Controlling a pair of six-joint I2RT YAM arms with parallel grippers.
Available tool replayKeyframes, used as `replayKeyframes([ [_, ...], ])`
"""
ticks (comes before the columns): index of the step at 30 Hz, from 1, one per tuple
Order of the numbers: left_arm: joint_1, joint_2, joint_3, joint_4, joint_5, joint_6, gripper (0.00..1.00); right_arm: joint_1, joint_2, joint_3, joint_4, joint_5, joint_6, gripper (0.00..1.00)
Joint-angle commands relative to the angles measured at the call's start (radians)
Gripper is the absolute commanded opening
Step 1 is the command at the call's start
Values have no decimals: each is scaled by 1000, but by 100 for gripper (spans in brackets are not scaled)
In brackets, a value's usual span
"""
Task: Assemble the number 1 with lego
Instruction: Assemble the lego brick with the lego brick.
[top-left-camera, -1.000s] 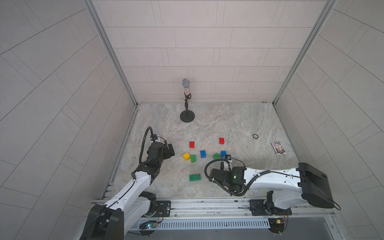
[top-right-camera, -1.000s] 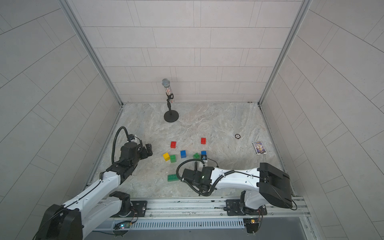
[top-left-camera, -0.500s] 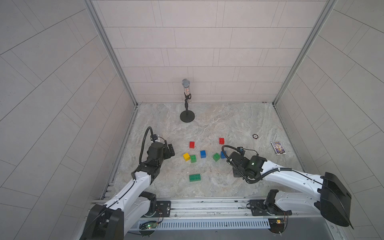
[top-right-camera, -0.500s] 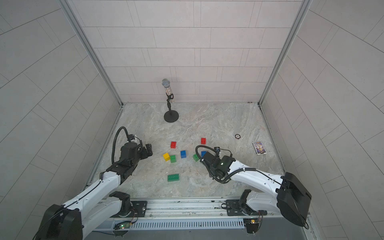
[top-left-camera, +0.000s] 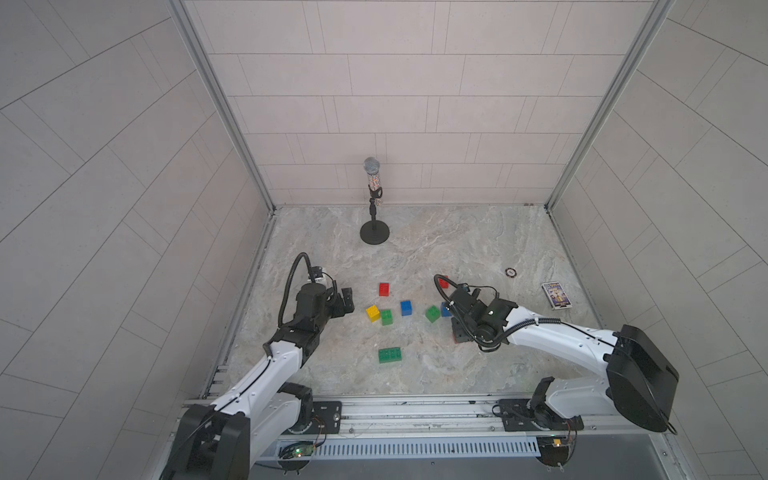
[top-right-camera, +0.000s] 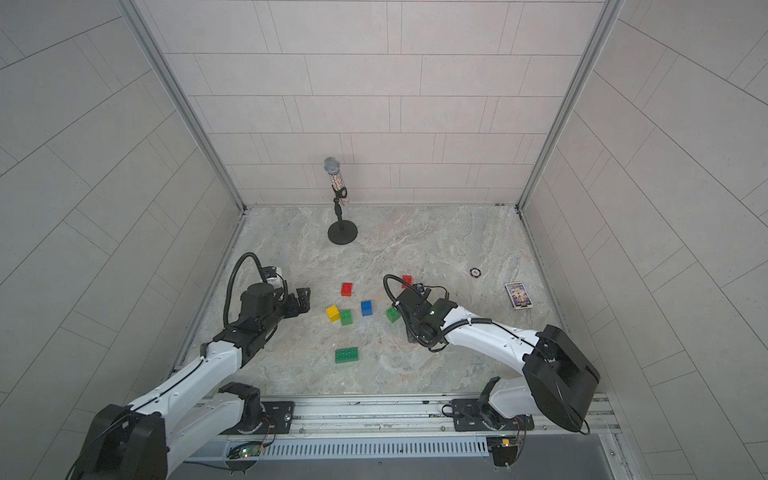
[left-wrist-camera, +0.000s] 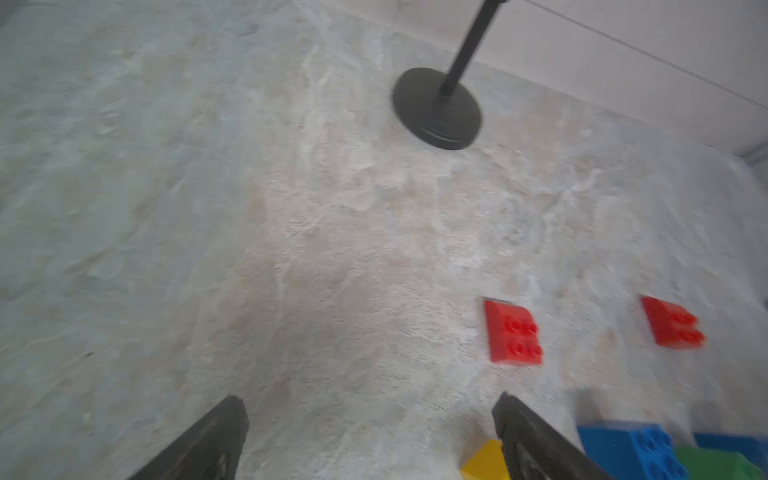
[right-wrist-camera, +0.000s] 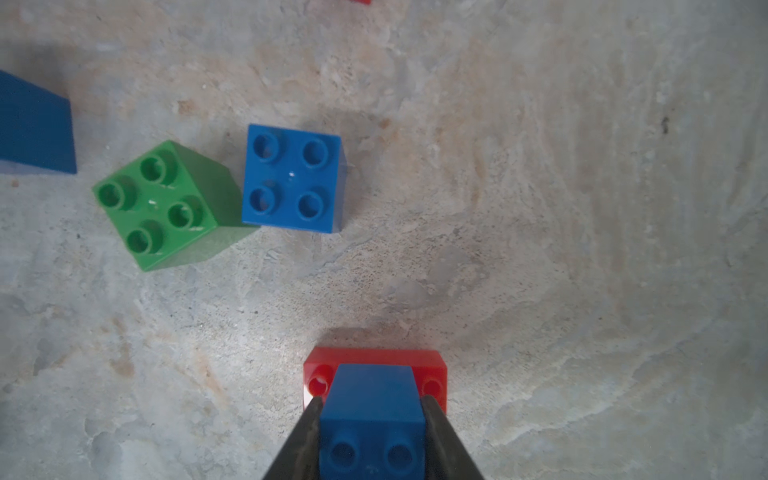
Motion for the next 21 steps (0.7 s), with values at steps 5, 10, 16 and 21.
replayKeyframes([
  [5,-1,-372,-221,266,301,2,100,-2,-95,-17,-67,-4,-25,63],
  [10,-1,-700,-338,183,244,-43,100,-10,-155,32,-84,31,-75,62],
  [16,-1,-920,-346,-10,207,-68,100,-71,-28,143,-68,7,-141,61],
  [21,-1,-777,-355,136,232,-78,100,-113,136,226,-33,-53,-164,61],
])
